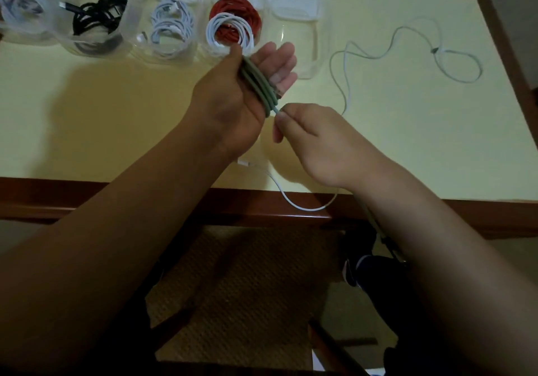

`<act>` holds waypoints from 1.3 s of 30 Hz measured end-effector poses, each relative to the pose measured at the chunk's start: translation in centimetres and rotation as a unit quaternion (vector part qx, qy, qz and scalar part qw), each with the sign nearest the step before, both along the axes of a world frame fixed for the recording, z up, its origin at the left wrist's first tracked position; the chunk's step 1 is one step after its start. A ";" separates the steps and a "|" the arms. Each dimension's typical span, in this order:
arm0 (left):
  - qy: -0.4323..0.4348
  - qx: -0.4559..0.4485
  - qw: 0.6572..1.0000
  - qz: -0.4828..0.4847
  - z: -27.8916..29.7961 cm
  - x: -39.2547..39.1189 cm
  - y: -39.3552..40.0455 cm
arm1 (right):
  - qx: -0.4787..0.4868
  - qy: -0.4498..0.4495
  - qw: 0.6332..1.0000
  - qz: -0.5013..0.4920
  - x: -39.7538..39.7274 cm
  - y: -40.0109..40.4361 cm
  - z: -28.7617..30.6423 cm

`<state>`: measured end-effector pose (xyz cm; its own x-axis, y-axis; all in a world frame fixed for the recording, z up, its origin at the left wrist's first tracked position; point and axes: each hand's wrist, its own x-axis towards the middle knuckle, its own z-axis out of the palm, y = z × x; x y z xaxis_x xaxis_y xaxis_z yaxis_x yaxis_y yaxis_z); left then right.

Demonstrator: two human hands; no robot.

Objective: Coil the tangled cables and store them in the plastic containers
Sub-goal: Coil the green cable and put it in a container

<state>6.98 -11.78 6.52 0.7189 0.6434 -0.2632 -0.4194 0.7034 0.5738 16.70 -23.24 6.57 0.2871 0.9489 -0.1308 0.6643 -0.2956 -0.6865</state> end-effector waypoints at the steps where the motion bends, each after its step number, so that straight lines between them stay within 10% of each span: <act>1: 0.027 0.028 0.999 0.011 -0.2 0.1 -0.1 | -0.002 -0.010 1.000 0.001 -0.3 0.0 0.2; 6: 0.175 0.236 0.954 0.059 -0.9 0.1 0.2 | 0.006 -0.017 1.000 0.016 -1.2 -0.5 1.4; 12: 0.298 0.601 0.741 0.028 -0.5 -0.8 -0.6 | 0.078 -0.043 0.996 0.003 -0.8 -1.2 2.5; 14: 0.300 0.626 0.720 -0.014 0.2 -0.8 -0.5 | 0.112 -0.060 0.992 -0.005 0.0 -1.6 2.8; 21: 0.218 0.317 0.869 -0.310 0.2 -0.9 0.0 | 0.156 -0.016 0.985 -0.074 1.5 -2.0 2.3; 26: 0.138 0.189 0.907 -0.351 0.5 -1.3 0.2 | 0.083 0.000 0.996 -0.032 1.2 -1.3 1.8; 39: 0.280 0.185 0.939 -0.080 0.1 0.7 -1.5 | 0.165 -0.016 0.981 -0.099 1.3 0.0 0.4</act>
